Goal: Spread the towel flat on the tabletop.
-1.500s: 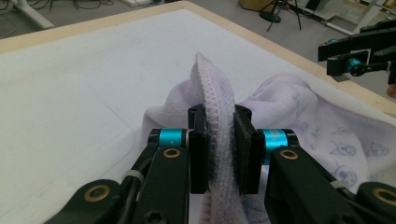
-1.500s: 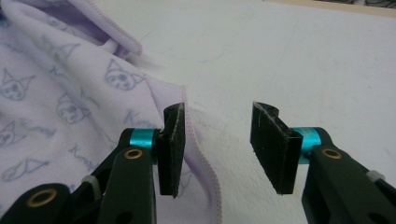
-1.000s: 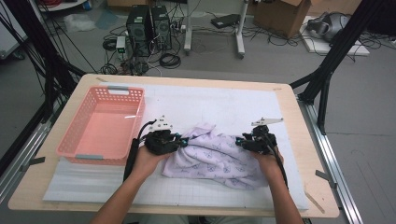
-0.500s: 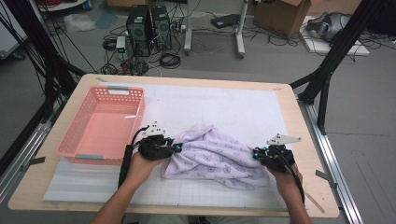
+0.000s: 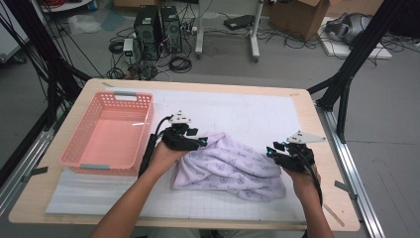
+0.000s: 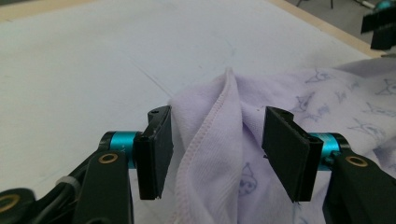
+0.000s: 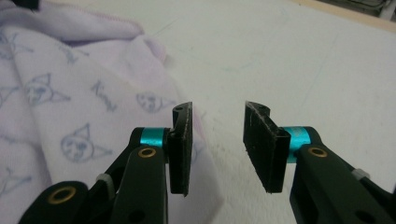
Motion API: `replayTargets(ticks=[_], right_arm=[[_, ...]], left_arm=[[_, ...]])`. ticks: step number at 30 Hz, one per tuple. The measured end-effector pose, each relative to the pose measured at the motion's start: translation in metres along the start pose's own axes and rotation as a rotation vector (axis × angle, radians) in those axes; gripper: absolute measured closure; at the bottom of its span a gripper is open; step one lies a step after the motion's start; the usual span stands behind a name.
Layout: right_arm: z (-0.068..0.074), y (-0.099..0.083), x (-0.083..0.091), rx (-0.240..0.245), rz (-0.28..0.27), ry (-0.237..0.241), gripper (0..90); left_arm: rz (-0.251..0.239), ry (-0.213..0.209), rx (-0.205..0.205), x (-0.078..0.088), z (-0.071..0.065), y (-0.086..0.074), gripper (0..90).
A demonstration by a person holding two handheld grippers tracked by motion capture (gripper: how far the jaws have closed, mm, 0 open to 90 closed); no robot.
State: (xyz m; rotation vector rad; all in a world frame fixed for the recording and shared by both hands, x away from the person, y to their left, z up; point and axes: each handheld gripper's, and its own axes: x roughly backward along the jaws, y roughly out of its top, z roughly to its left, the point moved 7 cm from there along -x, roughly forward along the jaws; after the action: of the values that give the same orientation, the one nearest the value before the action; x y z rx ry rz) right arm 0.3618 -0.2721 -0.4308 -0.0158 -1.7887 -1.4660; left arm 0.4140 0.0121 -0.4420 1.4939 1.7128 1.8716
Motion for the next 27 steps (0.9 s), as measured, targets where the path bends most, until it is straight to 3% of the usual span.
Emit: replayTargets(ticks=[5, 6, 8, 9, 10, 13, 15, 24, 27], right_arm=[[0.001, 0.013, -0.014, 0.013, 0.011, 0.025, 58.9], [0.001, 0.013, -0.018, 0.022, 0.018, 0.036, 58.8], [0.002, 0.014, -0.024, 0.027, 0.033, 0.046, 58.2], [0.002, 0.016, -0.027, 0.037, 0.038, 0.048, 58.1], [0.002, 0.017, -0.031, 0.046, 0.052, 0.039, 58.3], [0.000, 0.020, -0.040, 0.073, 0.086, 0.002, 61.9], [0.000, 0.023, -0.045, 0.071, 0.086, 0.002, 64.4], [0.008, 0.026, -0.084, 0.120, 0.171, 0.044, 67.0], [0.014, 0.028, -0.099, 0.101, 0.193, 0.088, 66.7]], left_arm=[[0.081, 0.003, -0.005, -0.021, 0.000, -0.010, 45.4], [0.107, 0.002, -0.016, -0.023, 0.000, -0.014, 50.1], [0.134, 0.005, -0.056, -0.022, -0.002, -0.017, 69.6], [0.110, 0.022, -0.073, -0.019, -0.003, -0.016, 79.5], [0.089, 0.029, -0.064, -0.017, -0.002, -0.015, 81.8], [0.029, 0.052, -0.049, -0.004, 0.001, -0.012, 82.8], [0.013, 0.059, -0.050, 0.004, 0.003, -0.012, 82.7], [-0.063, 0.063, -0.035, 0.023, 0.003, -0.009, 82.6], [-0.068, 0.063, -0.031, 0.025, 0.005, -0.009, 82.5]])
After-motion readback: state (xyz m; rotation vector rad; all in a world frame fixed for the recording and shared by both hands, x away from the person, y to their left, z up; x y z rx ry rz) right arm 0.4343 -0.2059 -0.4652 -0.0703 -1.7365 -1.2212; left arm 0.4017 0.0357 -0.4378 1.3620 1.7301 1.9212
